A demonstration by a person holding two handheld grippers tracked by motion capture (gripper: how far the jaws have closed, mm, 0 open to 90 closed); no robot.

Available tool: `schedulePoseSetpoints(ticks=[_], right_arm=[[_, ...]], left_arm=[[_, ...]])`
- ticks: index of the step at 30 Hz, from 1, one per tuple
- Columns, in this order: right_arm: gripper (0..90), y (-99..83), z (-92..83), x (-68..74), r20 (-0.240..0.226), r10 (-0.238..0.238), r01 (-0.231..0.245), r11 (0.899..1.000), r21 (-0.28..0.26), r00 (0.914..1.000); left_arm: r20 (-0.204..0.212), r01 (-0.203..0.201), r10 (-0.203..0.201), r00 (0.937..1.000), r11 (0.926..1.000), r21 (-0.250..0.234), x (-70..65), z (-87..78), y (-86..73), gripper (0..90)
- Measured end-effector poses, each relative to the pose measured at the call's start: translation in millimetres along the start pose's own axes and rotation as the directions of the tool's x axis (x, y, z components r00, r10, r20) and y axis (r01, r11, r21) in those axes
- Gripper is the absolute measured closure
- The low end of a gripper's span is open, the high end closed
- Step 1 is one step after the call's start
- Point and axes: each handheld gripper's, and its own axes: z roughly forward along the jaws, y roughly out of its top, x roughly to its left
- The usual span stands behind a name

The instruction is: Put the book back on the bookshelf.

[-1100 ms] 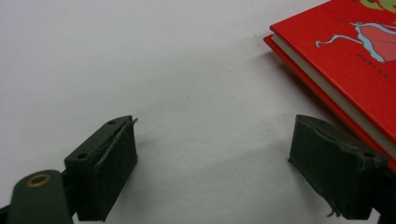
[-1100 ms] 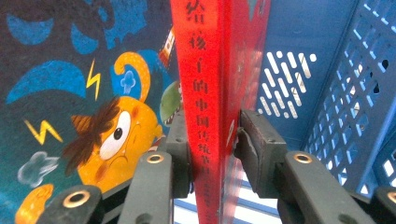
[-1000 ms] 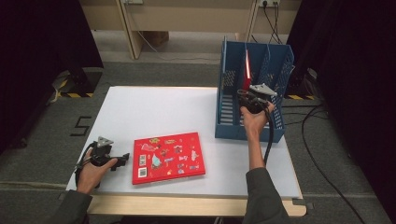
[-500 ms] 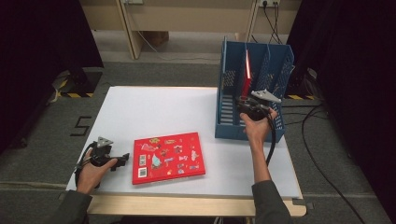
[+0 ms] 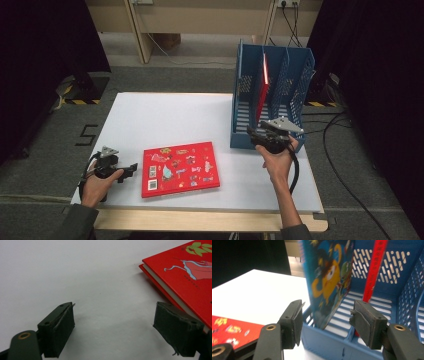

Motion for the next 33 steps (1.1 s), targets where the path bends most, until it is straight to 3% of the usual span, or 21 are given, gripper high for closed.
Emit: schedulePoseSetpoints(ticks=[1, 11, 18, 20, 27, 29, 33], right_arm=[[42.1, -6.1, -3.0, 7.1, -0.030, -0.014, 0.014, 1.000, 0.019, 0.9995], [40.5, -37.8, -6.2, 27.1, -0.106, 0.025, -0.018, 0.998, 0.066, 0.9940], [39.8, -53.8, -4.8, 44.7, -0.150, 0.024, -0.009, 0.994, 0.104, 0.9883], [39.4, -60.2, -2.7, 54.0, -0.177, 0.022, 0.001, 0.992, 0.128, 0.9840], [38.6, -72.6, 3.0, 67.2, -0.220, 0.034, 0.004, 0.985, 0.170, 0.9749], [38.6, -74.8, 3.6, 69.1, -0.236, 0.052, -0.010, 0.985, 0.174, 0.9703], [38.2, -79.1, 5.0, 73.2, -0.242, 0.046, 0.000, 0.982, 0.187, 0.9693]], left_arm=[[0.013, 0.004, -0.004, 0.9999, 0.9999, -0.009, -1.4, -1.9, -0.2, 16.0], [0.068, 0.021, -0.019, 0.9975, 0.9995, -0.024, -8.8, -8.3, -2.2, 16.2], [0.110, 0.049, -0.041, 0.9931, 0.9966, -0.066, -13.7, -15.6, -1.6, 16.7], [0.141, 0.065, -0.055, 0.9885, 0.9954, -0.070, -17.3, -17.4, -2.4, 17.2], [0.182, 0.054, -0.038, 0.9825, 0.9954, -0.079, -24.0, -20.6, -3.8, 24.6], [0.215, 0.040, -0.023, 0.9762, 0.9963, -0.075, -28.1, -21.2, -4.2, 27.0], [0.222, 0.014, -0.001, 0.9751, 0.9982, -0.059, -31.7, -19.9, -4.8, 29.4]])
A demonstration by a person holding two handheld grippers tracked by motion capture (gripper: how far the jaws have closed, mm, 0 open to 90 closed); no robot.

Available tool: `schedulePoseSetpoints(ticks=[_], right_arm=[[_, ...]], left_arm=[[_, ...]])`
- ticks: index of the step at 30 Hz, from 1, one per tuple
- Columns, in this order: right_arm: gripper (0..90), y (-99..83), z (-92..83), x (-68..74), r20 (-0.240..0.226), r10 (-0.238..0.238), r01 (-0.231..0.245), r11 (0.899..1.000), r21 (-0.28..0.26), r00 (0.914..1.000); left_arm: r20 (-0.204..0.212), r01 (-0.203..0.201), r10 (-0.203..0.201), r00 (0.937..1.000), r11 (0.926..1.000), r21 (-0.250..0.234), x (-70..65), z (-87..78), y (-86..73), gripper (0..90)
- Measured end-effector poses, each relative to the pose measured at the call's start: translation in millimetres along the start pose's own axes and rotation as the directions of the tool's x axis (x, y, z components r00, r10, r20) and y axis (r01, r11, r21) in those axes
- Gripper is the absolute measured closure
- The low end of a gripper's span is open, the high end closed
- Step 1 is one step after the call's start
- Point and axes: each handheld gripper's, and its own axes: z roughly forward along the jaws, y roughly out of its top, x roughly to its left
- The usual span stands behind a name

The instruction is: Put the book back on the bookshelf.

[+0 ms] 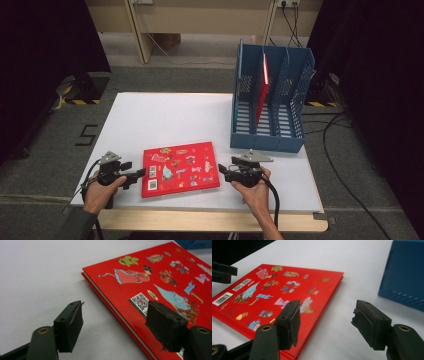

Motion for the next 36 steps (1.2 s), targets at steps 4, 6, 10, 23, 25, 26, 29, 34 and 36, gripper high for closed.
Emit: schedulePoseSetpoints(ticks=[4, 6, 10, 23, 25, 26, 29, 34, 36], right_arm=[[37.2, -8.3, 7.4, 8.0, -0.025, 0.006, -0.005, 0.999, 0.035, 0.9997], [36.8, -9.5, 8.8, 9.1, -0.029, 0.000, 0.002, 0.999, 0.044, 0.9996], [36.1, -13.1, 12.4, 12.5, -0.038, -0.009, 0.012, 0.998, 0.064, 0.9992], [33.1, -22.7, 18.6, 9.2, -0.070, 0.081, -0.072, 0.990, 0.124, 0.9942], [33.0, -23.8, 18.7, 8.8, -0.074, 0.108, -0.099, 0.987, 0.125, 0.9913], [32.3, -24.4, 19.3, 6.8, -0.078, 0.108, -0.098, 0.987, 0.125, 0.9911], [31.5, -24.9, 19.2, 4.4, -0.085, 0.134, -0.122, 0.984, 0.130, 0.9873], [31.5, -25.5, 20.7, 4.9, -0.101, 0.147, -0.133, 0.982, 0.137, 0.9838], [28.4, -26.1, 22.7, 5.5, -0.110, 0.162, -0.145, 0.978, 0.149, 0.9807]], left_arm=[[0.041, -0.016, 0.015, 0.9991, 0.9992, 0.036, -5.0, 3.4, -1.6, 35.6], [0.065, -0.012, 0.010, 0.9979, 0.9992, 0.039, -8.6, 4.7, -1.8, 37.8], [0.098, -0.024, 0.019, 0.9950, 0.9986, 0.047, -15.4, 5.7, -2.1, 41.6], [0.134, -0.040, 0.028, 0.9905, 0.9959, 0.081, -36.4, 5.2, -4.7, 47.5], [0.132, -0.039, 0.028, 0.9909, 0.9959, 0.082, -37.4, 5.4, -4.7, 47.5], [0.134, -0.040, 0.028, 0.9906, 0.9956, 0.085, -37.1, 5.4, -4.3, 47.5], [0.146, -0.029, 0.016, 0.9892, 0.9956, 0.090, -35.2, 5.5, -4.7, 47.6], [0.141, -0.026, 0.013, 0.9900, 0.9953, 0.094, -35.6, 5.6, -4.6, 47.9], [0.139, -0.019, 0.006, 0.9902, 0.9954, 0.094, -35.6, 5.8, -4.9, 48.0]])
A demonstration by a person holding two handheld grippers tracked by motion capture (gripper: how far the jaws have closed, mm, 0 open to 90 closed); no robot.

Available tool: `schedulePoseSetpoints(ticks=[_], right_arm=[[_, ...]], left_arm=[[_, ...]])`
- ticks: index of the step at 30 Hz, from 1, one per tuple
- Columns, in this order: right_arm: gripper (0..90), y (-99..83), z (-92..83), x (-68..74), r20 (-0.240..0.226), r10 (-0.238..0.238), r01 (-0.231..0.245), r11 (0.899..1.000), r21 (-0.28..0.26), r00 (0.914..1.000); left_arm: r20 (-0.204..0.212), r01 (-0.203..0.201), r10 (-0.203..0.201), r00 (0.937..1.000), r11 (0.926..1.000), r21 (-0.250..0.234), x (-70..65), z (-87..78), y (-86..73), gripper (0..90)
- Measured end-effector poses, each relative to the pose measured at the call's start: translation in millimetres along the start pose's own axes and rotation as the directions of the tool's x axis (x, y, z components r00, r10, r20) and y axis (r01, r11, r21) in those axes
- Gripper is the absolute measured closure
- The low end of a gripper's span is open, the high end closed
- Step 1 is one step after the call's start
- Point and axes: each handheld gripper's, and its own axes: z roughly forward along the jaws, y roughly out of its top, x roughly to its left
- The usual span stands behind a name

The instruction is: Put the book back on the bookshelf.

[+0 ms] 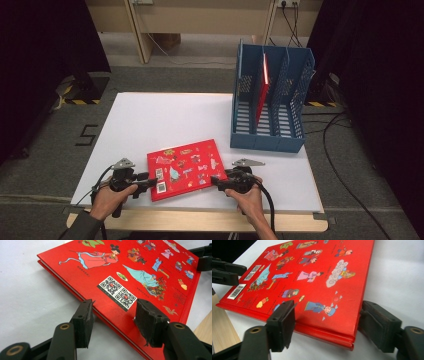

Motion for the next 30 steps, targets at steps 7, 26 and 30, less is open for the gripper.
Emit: schedulePoseSetpoints(ticks=[7, 26, 30], right_arm=[[27.4, -0.2, 1.4, 0.0, -0.004, 0.014, -0.014, 1.000, 0.005, 0.9999], [34.9, 8.6, -9.0, 6.4, 0.010, 0.048, -0.047, 0.997, -0.068, 0.9988], [34.4, 11.1, -12.7, 10.1, 0.008, 0.044, -0.043, 0.995, -0.095, 0.9990]], left_arm=[[-0.002, 0.006, -0.006, 1.0000, 1.0000, 0.000, -0.1, 0.1, -0.5, 48.2], [0.012, 0.037, -0.037, 0.9993, 0.9993, -0.002, 2.5, 0.5, -2.7, 48.7], [0.014, 0.043, -0.042, 0.9990, 0.9991, -0.003, 2.9, 0.6, -3.4, 49.4]])
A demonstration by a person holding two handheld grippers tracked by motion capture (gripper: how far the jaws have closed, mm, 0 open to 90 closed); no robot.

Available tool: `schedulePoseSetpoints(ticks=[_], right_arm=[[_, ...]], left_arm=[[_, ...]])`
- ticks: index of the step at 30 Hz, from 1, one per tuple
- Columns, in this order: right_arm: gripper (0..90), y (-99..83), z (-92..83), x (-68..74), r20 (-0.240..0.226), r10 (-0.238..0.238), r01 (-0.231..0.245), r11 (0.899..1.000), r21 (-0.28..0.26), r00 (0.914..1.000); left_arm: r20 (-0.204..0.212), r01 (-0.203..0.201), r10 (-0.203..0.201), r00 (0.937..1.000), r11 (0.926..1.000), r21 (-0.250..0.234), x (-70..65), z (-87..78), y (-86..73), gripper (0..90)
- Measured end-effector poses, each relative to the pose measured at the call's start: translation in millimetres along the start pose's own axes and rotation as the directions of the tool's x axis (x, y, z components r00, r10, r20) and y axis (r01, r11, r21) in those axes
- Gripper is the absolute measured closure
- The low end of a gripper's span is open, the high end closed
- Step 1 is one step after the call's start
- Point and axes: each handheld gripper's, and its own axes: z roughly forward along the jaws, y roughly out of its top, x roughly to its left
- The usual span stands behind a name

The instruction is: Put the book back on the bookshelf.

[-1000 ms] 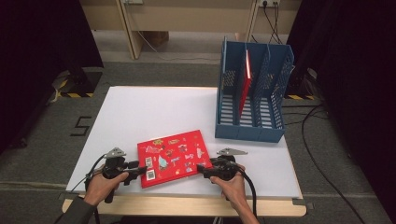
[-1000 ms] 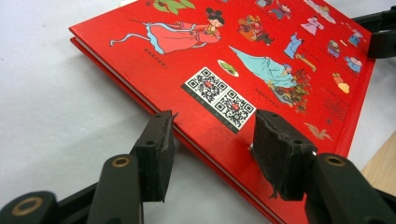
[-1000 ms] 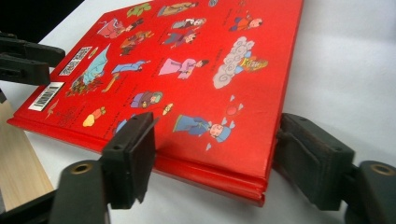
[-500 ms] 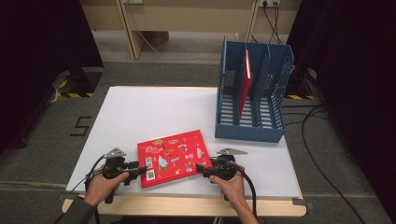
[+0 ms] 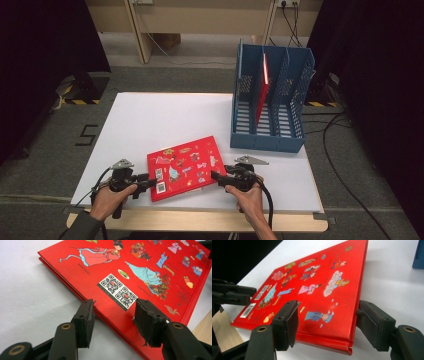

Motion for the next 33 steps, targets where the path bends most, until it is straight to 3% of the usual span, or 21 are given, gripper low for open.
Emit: schedulePoseSetpoints(ticks=[5, 10, 13, 14, 16, 18, 22, 24, 27, 28, 32, 33], right_arm=[[33.4, 1.3, -2.1, 3.0, -0.014, 0.029, -0.030, 0.999, -0.044, 0.9995], [42.6, 7.1, -8.8, 7.2, -0.051, 0.057, -0.064, 0.988, -0.138, 0.9971], [43.3, 11.3, -10.6, 11.2, -0.053, 0.066, -0.074, 0.985, -0.156, 0.9964], [45.3, 13.5, -11.7, 11.8, -0.071, 0.096, -0.107, 0.980, -0.169, 0.9929], [45.7, 14.9, -12.4, 11.6, -0.081, 0.102, -0.115, 0.977, -0.177, 0.9915], [48.3, 20.1, -15.0, 14.1, -0.123, 0.128, -0.151, 0.968, -0.203, 0.9842], [49.8, 30.0, -15.9, 24.4, -0.145, 0.110, -0.140, 0.966, -0.217, 0.9833], [55.6, 33.2, -12.9, 30.5, -0.187, 0.121, -0.158, 0.967, -0.198, 0.9749], [56.4, 32.5, -5.1, 40.5, -0.199, 0.109, -0.144, 0.974, -0.173, 0.9739], [60.8, 34.3, 0.1, 47.0, -0.183, 0.060, -0.093, 0.979, -0.179, 0.9813], [65.7, 38.5, 1.5, 49.1, -0.169, 0.035, -0.069, 0.978, -0.197, 0.9850], [66.4, 39.2, 2.0, 52.9, -0.142, 0.003, -0.035, 0.975, -0.219, 0.9898]], left_arm=[[0.009, 0.014, -0.014, 0.9999, 0.9999, -0.001, 1.3, 0.1, -1.2, 49.8], [0.008, 0.016, -0.016, 0.9998, 0.9999, 0.001, 1.8, 0.2, -2.0, 50.3], [0.002, 0.011, -0.011, 0.9999, 0.9999, -0.003, 0.7, 0.5, -2.3, 50.8], [0.003, 0.013, -0.013, 0.9999, 0.9999, -0.003, 0.7, 0.6, -2.3, 51.2], [0.005, 0.019, -0.019, 0.9998, 0.9998, -0.002, 0.7, 0.6, -2.4, 51.8], [0.015, 0.034, -0.034, 0.9993, 0.9994, -0.005, 1.3, 1.2, -3.0, 52.7], [0.013, 0.030, -0.030, 0.9995, 0.9995, -0.003, 0.7, 1.1, -3.3, 53.2], [0.016, 0.031, -0.031, 0.9994, 0.9995, -0.001, 0.9, 1.0, -3.2, 53.1], [0.012, 0.017, -0.017, 0.9998, 0.9999, -0.001, -0.5, 1.1, -3.0, 53.0], [0.008, 0.010, -0.010, 0.9999, 0.9999, -0.001, -1.1, 1.1, -2.8, 52.9], [0.010, 0.008, -0.008, 0.9999, 0.9999, -0.013, -2.5, 2.8, -2.9, 51.6], [0.003, -0.001, 0.001, 1.0000, 0.9999, -0.013, -3.1, 3.2, -2.5, 50.8]])
